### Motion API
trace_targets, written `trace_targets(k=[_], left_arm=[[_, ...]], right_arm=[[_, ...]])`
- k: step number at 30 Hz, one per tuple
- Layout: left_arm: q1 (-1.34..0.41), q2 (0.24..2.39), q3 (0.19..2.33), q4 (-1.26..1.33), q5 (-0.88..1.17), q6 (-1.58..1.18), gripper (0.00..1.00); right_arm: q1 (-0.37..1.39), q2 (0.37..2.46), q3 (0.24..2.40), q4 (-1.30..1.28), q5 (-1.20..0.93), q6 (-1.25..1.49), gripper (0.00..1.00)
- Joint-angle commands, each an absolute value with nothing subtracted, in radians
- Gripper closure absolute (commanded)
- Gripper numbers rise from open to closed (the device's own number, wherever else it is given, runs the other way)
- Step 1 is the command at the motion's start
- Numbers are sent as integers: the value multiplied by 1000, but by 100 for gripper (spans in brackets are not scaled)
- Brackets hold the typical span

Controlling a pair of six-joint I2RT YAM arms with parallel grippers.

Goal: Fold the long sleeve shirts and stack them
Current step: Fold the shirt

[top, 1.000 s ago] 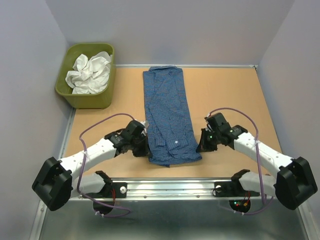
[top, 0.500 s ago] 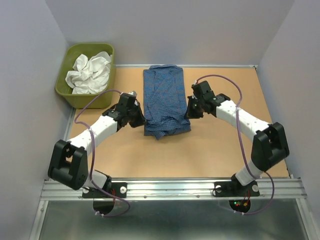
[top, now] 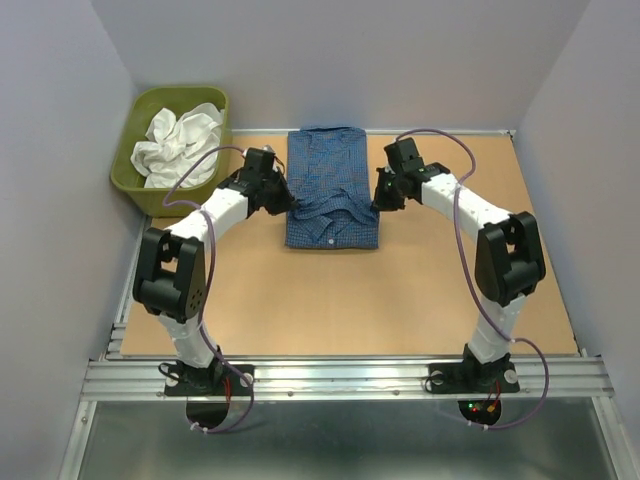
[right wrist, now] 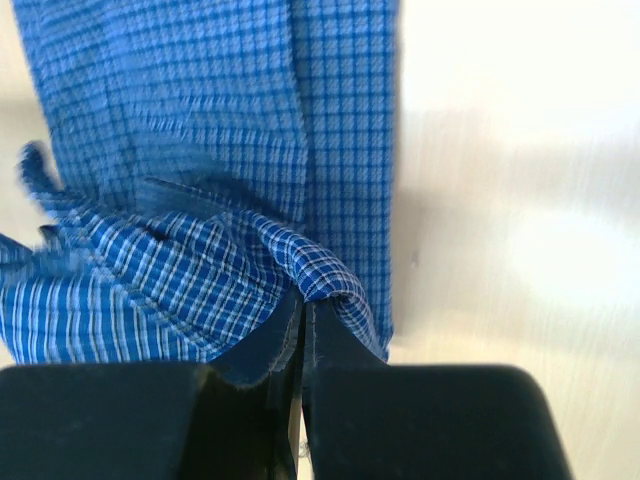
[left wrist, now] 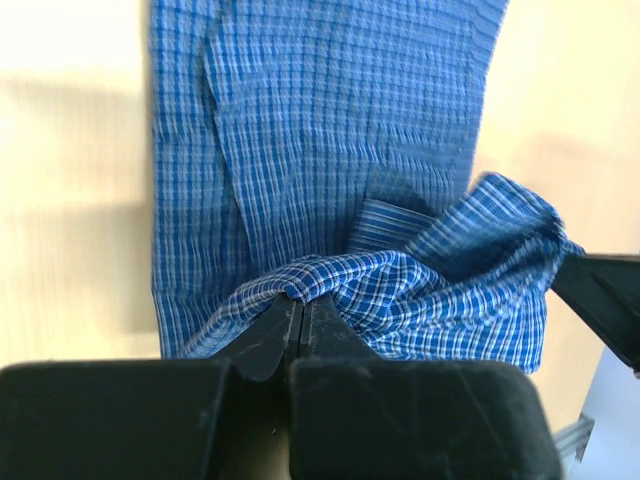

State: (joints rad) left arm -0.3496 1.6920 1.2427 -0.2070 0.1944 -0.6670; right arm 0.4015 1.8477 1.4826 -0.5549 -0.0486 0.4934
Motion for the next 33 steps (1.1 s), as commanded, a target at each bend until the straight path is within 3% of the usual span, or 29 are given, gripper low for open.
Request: trace_targets(k=[1,22,31,33], left_arm=[[-319,1765,1356,-190,195,-667,100],[-267,2003,1526,-114,140,-677,95],[-264,2089,1597,-106,92,-666,87],[-264,2089,1608,-97,84,-663,78]], right_arm=[[370,1908,1595,-500,-61,482,99],[351,2232,1920,-471,-123,445,92],[348,2290,1999,-460,-91,422,75],[347,2290,2028,-459,-87,414,67]])
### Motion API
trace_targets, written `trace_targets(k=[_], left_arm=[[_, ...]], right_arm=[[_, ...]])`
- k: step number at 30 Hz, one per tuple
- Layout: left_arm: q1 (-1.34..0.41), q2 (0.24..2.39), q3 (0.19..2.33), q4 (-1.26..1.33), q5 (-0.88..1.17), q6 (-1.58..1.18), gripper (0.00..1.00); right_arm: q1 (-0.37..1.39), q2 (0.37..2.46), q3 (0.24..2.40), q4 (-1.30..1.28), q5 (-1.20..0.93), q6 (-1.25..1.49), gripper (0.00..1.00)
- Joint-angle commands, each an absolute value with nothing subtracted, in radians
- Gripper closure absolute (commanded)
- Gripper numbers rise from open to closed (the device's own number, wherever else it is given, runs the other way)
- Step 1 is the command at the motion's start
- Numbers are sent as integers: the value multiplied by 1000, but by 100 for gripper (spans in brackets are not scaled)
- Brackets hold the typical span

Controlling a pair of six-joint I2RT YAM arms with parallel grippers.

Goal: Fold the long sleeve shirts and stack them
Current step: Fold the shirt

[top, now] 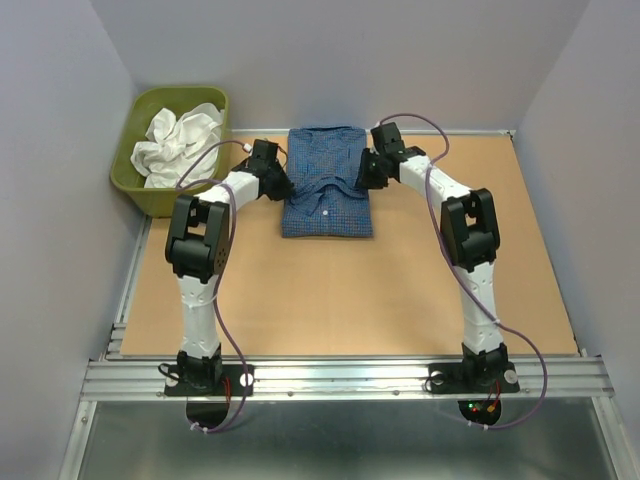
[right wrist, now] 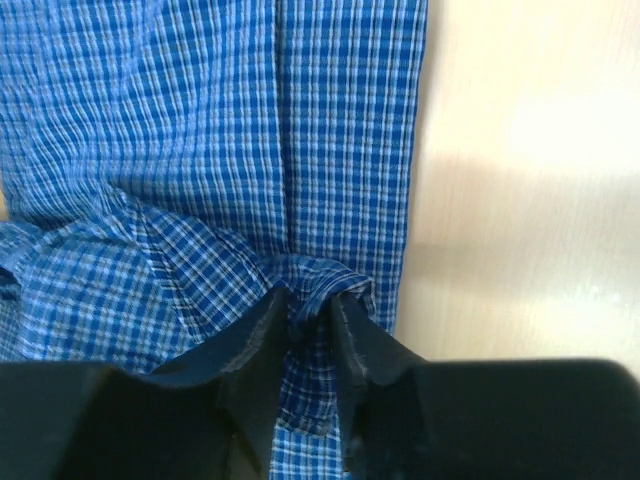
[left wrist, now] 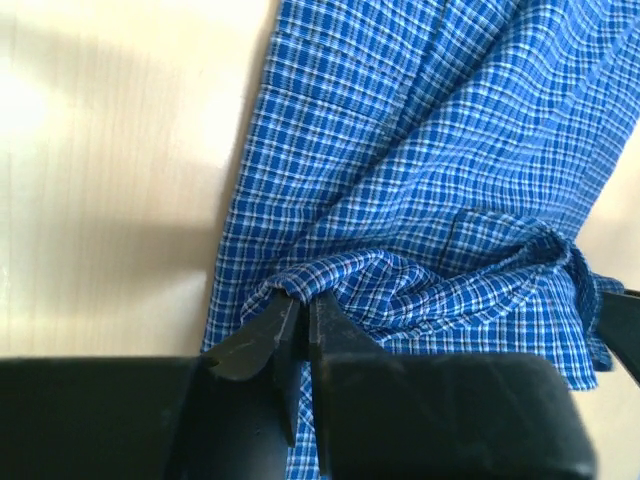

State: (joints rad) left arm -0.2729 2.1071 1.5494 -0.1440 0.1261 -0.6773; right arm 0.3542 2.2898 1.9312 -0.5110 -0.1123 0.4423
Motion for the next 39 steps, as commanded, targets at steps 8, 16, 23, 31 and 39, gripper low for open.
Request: trace_targets(k=[8,16,23,31,39], left_arm=[[-261,2005,1637,-84,9,-621,38],[-264,1729,1526,-23,-54,-565,7],[-322,1530,1330,-67,-52,-488,8],[-436,1491,1124,-66,-49,-509,29],[-436,1793,1373,-74,-80,-466,37]], right_arm=[[342,2200,2092,-459,-77,370,25],[345,2008,1919,-448,-113,319,23],[377,1922,1763,-437,-147,268,26],[400,2000,1709,-436,-224,285,34],[402,2200,1887,-431,-209,281,36]])
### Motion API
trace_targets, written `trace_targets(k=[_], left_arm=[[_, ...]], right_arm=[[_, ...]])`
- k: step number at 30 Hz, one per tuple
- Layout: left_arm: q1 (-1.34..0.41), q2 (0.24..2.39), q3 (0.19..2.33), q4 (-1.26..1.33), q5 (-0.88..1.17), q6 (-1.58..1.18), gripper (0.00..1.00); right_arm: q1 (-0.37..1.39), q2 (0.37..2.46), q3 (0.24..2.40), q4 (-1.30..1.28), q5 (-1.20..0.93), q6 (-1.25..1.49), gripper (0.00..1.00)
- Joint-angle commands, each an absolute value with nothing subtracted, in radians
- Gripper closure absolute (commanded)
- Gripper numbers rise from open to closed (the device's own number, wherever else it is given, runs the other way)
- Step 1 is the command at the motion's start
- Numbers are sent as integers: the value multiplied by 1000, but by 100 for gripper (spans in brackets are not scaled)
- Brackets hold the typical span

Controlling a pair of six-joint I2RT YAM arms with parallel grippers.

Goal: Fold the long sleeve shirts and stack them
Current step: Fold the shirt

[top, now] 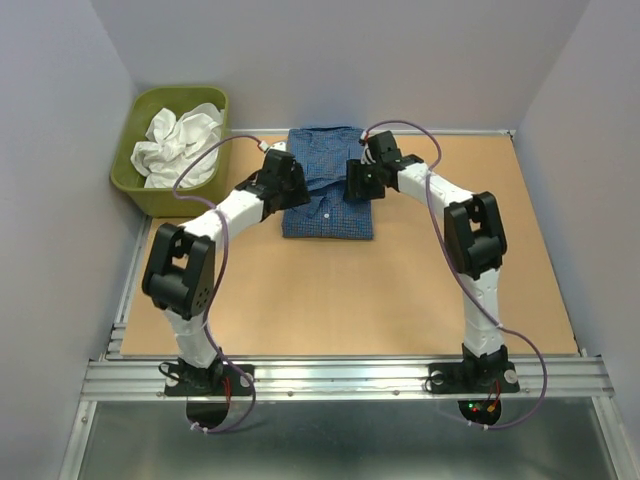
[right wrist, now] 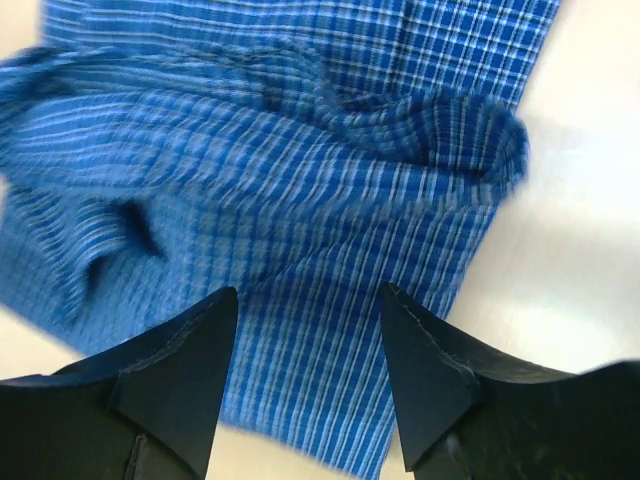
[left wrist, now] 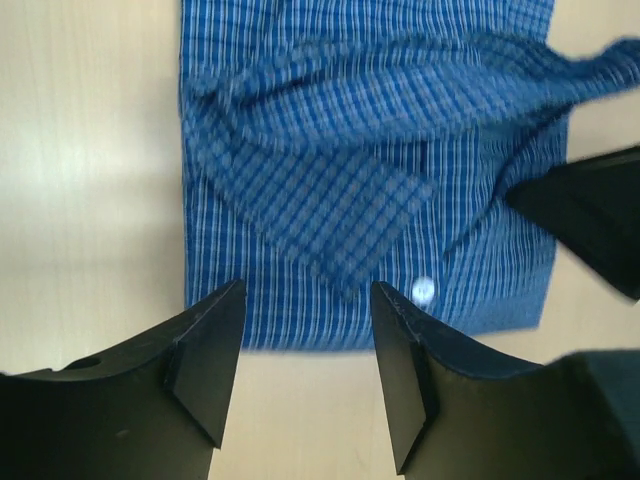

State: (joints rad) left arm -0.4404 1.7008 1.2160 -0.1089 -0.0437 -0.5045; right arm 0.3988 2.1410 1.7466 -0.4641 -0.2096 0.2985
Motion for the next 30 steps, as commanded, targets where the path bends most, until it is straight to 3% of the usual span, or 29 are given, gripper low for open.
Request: trace_targets(k=[1,6,12,15,17,22,27,30], left_arm=[[-436,1830,1409,-80,-86,-456,38],[-422,2086,1727,-190,-120,-428,39],[-377,2195,1917,-193,-169,-428,38],[-353,2224,1959,-207,-155,-439,31],[-350,2183,1915,-196,-155,-433,21],[-350,1955,1700,-95,-156,-437,8],[-356,1787,1464,-87,-112,-472,6],[-374,1718,1362,-86,-74,-482,15]], right_arm=[[400,2227,1910,-431,-203,282,36],[400,2354,2049,-433,-178,287,36],[396,2425,2227,-433,-80,298,33],[384,2433,2267,-433,-29,345,31],[379,2404,2252,-431,23,386,29],[380,2274,2087,-419,8,443,22],[382,2062,1772,-302,-67,518,16],[385,1924,1573,-227,-101,551,16]])
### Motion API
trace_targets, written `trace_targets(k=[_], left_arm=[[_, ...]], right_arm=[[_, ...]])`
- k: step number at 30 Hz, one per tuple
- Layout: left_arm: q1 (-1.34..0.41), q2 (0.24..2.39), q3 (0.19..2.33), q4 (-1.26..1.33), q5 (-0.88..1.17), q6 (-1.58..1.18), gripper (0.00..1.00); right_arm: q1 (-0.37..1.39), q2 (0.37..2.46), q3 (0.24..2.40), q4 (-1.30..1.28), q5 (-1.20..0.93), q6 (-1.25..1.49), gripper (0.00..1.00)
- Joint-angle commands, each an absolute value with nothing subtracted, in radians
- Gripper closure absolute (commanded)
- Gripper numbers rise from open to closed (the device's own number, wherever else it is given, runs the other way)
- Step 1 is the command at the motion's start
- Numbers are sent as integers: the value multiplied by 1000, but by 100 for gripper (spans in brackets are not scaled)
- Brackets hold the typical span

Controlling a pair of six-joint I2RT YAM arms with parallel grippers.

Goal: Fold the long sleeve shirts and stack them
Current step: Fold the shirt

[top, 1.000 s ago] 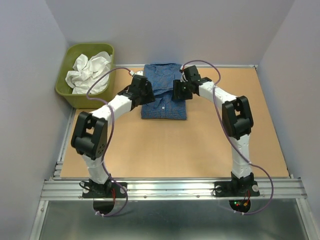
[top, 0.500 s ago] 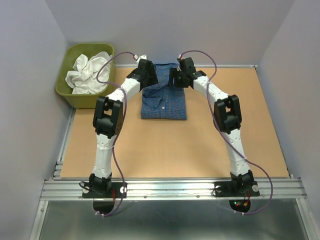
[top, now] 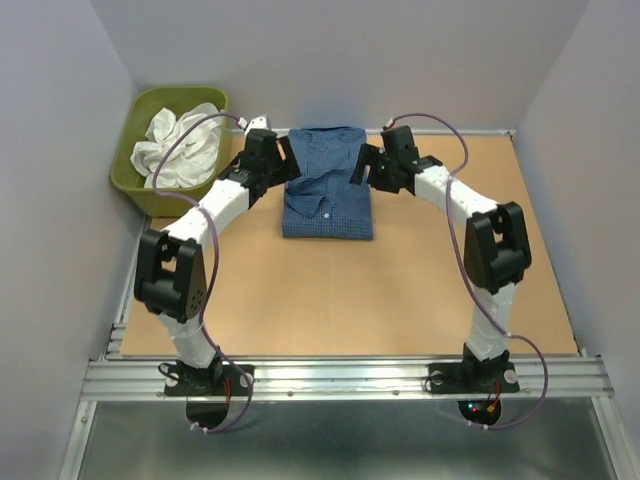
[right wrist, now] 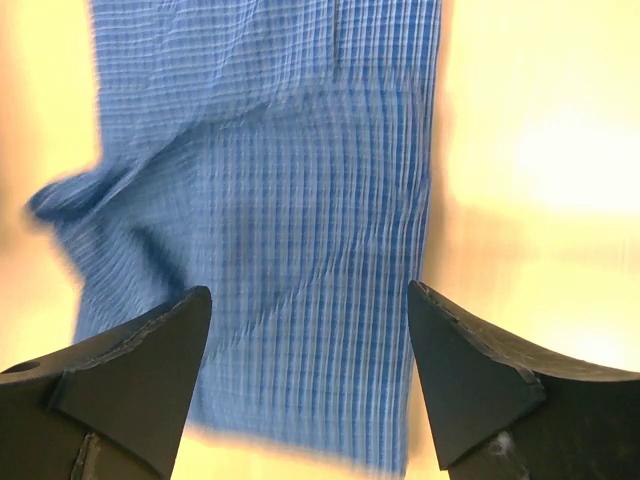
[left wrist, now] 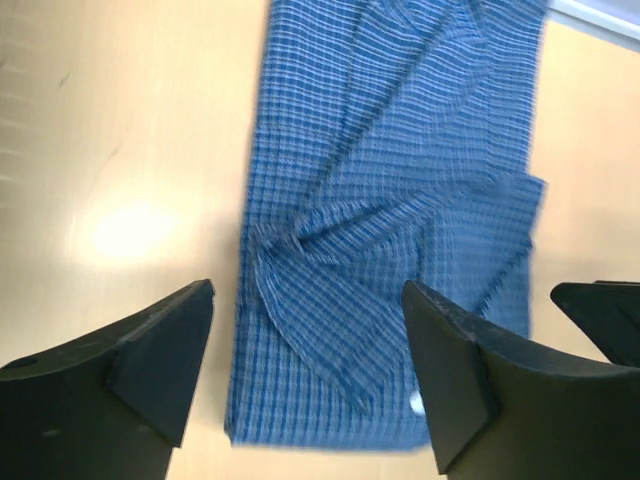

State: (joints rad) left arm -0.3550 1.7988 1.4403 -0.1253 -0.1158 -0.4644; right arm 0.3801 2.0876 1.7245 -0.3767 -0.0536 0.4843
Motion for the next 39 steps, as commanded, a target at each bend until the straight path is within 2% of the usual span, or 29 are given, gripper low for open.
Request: trace_targets(k=[1,4,8,15,22,30,34,35,37,39], left_arm=[[-393,1706,1349,-84,-65,-483,18],[-417,1724,1331,-83,-51,-486,31],[-423,1779,1351,-83,-67,-495,38],[-422,1936,1472,-90,-133,-463,46],[-410,2115,1664,-97,-176,-436,49],[-360,2266,1911,-82,-186,-425,49],[-360,2173,1823,-6,-186,-423,41],[-360,2142,1789,24,-189,-426,36],[-360,2036,1674,70,-215,-431,29],[-360,1962,1571,78,-227,-451,26]], right_arm=[[390,1864,1533,-216,-112,560,16],[396,1783,1381,-172,-146,575,16],[400,1640,1221,-149,-170,583,16],[402,1426,988,-149,-179,591,16],[402,1325,901,-150,-181,597,16],[402,1342,900,-150,-204,581,16],[402,1333,890,-150,-203,575,16],[402,1330,888,-150,-198,574,16],[402,1325,881,-150,-187,566,16],[402,1327,877,-150,-186,560,16]])
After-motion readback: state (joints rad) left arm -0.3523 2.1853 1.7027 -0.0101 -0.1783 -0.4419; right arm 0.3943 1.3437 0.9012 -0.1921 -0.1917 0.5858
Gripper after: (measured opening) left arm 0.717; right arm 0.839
